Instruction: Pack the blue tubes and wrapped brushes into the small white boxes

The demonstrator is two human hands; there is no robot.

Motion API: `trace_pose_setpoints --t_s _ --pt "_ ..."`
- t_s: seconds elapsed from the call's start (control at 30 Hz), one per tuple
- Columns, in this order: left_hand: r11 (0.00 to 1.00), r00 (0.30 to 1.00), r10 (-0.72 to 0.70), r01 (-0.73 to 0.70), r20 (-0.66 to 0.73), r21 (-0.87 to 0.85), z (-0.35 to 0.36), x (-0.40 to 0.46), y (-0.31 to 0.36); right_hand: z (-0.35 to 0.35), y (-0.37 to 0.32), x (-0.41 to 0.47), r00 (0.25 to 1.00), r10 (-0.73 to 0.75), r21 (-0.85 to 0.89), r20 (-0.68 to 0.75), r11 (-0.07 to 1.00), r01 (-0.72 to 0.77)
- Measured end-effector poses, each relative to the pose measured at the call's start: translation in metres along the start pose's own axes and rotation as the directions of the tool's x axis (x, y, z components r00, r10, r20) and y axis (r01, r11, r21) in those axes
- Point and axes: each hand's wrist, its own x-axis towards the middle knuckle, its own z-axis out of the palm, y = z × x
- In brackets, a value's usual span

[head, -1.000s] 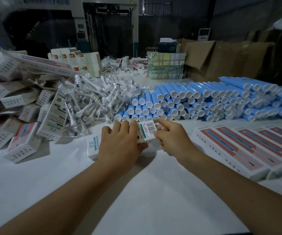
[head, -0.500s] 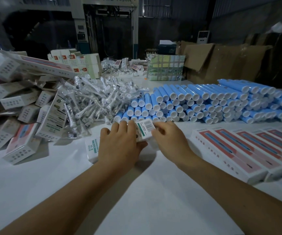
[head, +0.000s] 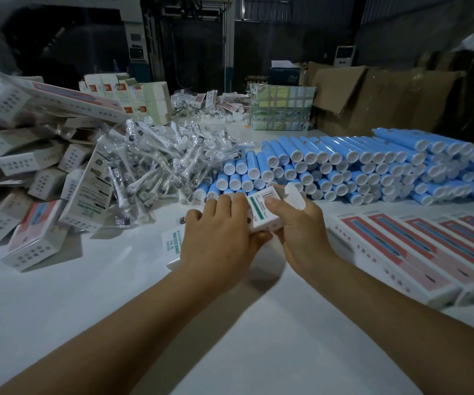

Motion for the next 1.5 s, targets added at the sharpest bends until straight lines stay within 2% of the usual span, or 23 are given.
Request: trace_pose_setpoints --t_s 0.03,0.07,0.1,0.2,0.27,0.33,0.37,0.4,0.43,0.47,0.5,0.57,0.63,0.73,0.93,1.3,1.4,1.5 --pt "1.000 1.000 0.006 -0.006 0.007 0.007 -0.001 -0.001 0.001 0.000 0.001 -0.003 0.994 -0.106 -0.240 0.020 0.965 0.108" --pt "1.000 1.000 0.011 -0.011 0.012 0.016 -0.001 -0.002 0.002 -0.001 0.002 -0.005 0.978 -0.196 -0.430 0.065 0.879 0.205" --pt "1.000 1.000 0.016 -0.016 0.013 0.015 -0.001 -0.003 0.002 -0.001 0.003 -0.006 0.960 -0.256 -0.550 0.115 0.788 0.276" --pt "1.000 1.000 0.015 -0.015 0.011 0.008 -0.005 -0.004 0.005 -0.004 0.003 -0.006 0.920 -0.338 -0.722 0.201 0.583 0.372" --pt "0.999 1.000 0.010 -0.011 0.025 0.040 -0.005 -0.004 0.006 -0.006 0.002 -0.008 0.903 -0.370 -0.759 0.217 0.518 0.394" --pt "0.998 0.999 0.013 -0.015 0.036 0.055 -0.005 -0.005 0.005 -0.005 0.000 -0.011 0.925 -0.319 -0.740 0.206 0.567 0.360" --pt "0.999 0.999 0.014 -0.016 0.038 0.052 -0.005 -0.005 0.004 -0.003 -0.002 -0.013 0.948 -0.260 -0.682 0.185 0.660 0.314" --pt "0.999 0.999 0.014 -0.016 0.035 0.046 -0.006 -0.006 0.003 -0.001 -0.004 -0.013 0.970 -0.176 -0.552 0.165 0.799 0.239" --pt "0.999 1.000 0.012 -0.013 0.027 0.039 -0.006 -0.006 0.001 0.000 -0.008 -0.013 0.983 -0.070 -0.350 0.169 0.928 0.126" --pt "1.000 1.000 0.008 -0.009 0.014 0.028 -0.006 -0.006 -0.002 0.000 -0.011 -0.011 0.980 0.036 -0.154 0.195 0.988 -0.005" --pt "1.000 1.000 0.004 -0.004 -0.001 0.014 -0.006 -0.006 -0.003 -0.002 -0.014 -0.008 0.964 0.111 0.002 0.241 0.993 -0.115" --pt "1.000 1.000 0.001 -0.001 -0.005 0.001 -0.007 -0.004 -0.006 -0.005 -0.018 -0.005 0.945 0.182 0.165 0.273 0.958 -0.232" --pt "1.000 1.000 -0.002 0.002 0.007 0.000 -0.008 -0.004 -0.007 -0.006 -0.018 -0.004 0.949 0.205 0.169 0.241 0.954 -0.249" --pt "1.000 0.999 -0.003 0.003 0.040 0.004 -0.010 -0.004 -0.006 -0.004 -0.015 -0.004 0.957 0.205 0.076 0.205 0.971 -0.225" --pt "1.000 0.999 0.019 -0.018 0.036 -0.009 -0.012 -0.006 -0.006 -0.006 -0.008 -0.004 0.988 0.073 -0.101 0.134 0.993 -0.059" --pt "0.997 0.998 0.058 -0.060 0.037 0.055 -0.014 -0.008 -0.006 -0.010 -0.008 0.001 0.969 0.150 0.019 0.196 0.988 -0.156" --pt "0.990 0.996 0.088 -0.091 0.029 0.108 -0.014 -0.010 -0.005 -0.010 -0.007 0.000 0.974 0.150 0.008 0.169 0.988 -0.154" --pt "0.983 0.994 0.095 -0.101 0.047 0.151 -0.015 -0.010 -0.002 -0.007 -0.003 -0.003 0.992 0.084 -0.075 0.092 0.994 -0.078"
